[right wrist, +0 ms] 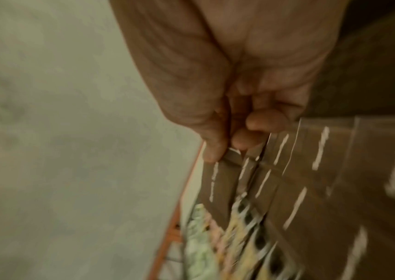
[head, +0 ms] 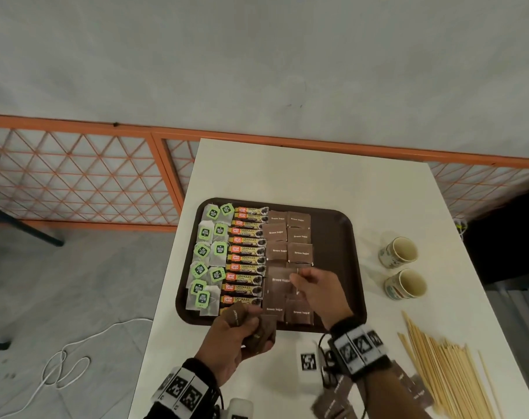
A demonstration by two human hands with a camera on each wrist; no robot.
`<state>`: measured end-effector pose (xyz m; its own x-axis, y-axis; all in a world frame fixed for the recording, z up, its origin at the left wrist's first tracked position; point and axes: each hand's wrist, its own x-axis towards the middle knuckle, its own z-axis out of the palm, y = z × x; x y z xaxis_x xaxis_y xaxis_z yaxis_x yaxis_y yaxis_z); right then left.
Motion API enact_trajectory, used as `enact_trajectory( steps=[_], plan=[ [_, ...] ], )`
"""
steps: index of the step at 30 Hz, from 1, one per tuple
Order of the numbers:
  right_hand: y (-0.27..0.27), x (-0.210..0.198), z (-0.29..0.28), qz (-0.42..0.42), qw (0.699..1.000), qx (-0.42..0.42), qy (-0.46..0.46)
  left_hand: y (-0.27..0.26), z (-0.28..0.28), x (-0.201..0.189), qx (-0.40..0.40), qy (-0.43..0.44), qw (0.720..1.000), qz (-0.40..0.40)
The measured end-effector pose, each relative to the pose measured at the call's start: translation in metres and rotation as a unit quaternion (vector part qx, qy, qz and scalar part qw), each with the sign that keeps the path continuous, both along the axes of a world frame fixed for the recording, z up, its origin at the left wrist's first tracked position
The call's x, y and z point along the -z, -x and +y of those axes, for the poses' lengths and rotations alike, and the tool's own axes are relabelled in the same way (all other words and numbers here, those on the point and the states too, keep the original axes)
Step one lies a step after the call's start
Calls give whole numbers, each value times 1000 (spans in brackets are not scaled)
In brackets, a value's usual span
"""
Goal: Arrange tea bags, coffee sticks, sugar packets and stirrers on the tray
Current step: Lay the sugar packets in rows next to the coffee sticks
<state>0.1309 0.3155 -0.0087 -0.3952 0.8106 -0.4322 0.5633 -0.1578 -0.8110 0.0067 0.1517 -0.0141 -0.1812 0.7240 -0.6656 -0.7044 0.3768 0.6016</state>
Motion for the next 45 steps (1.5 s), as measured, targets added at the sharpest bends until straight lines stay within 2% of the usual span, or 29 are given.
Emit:
enact_trajectory(
  steps=[5, 8, 13, 17, 19, 21, 23, 26, 27, 31, 34, 38, 41, 45],
  plan=[
    [25, 37, 38, -60, 997, 38, 21, 20, -11, 4, -42, 41, 998, -18],
    [37, 53, 46, -95, 995, 33, 28, 31, -16, 4, -49, 49, 997, -21],
    [40, 63, 49, -175, 984, 40, -16, 39, -17, 6, -65, 51, 996, -43],
    [40, 64, 47, -209, 977, 42, -26, 39, -14, 4, -72, 18, 993, -87],
    [40, 54, 43, -194, 979, 35, -51, 38, -11, 3, -76, 5, 992, -102],
    [37, 31, 30, -143, 987, 8, -76, 36, -7, 2, -76, -3, 991, -107],
    [30, 3, 10, -93, 991, -59, -72, 32, -2, 2, -66, -10, 993, -98],
    [17, -21, -20, -63, 977, -202, -23, 22, 6, -2, -48, -30, 995, -86],
    [11, -23, -28, -53, 975, -215, -25, 17, 8, -3, -45, -33, 995, -85],
    [-10, -30, -46, -26, 982, -144, -116, 0, 17, -7, -50, -29, 995, -79],
    [-20, -31, -59, -79, 967, -212, -118, -13, 23, -12, -66, -17, 993, -101],
    [-27, -27, -56, -102, 974, -170, -115, -27, 31, -14, -97, -5, 982, -160],
    [-31, -24, -55, -116, 973, -168, -106, -33, 32, -14, -105, 7, 982, -158],
    [-32, -16, -55, -111, 972, -187, -93, -35, 31, -17, -65, 7, 989, -136]
  ],
)
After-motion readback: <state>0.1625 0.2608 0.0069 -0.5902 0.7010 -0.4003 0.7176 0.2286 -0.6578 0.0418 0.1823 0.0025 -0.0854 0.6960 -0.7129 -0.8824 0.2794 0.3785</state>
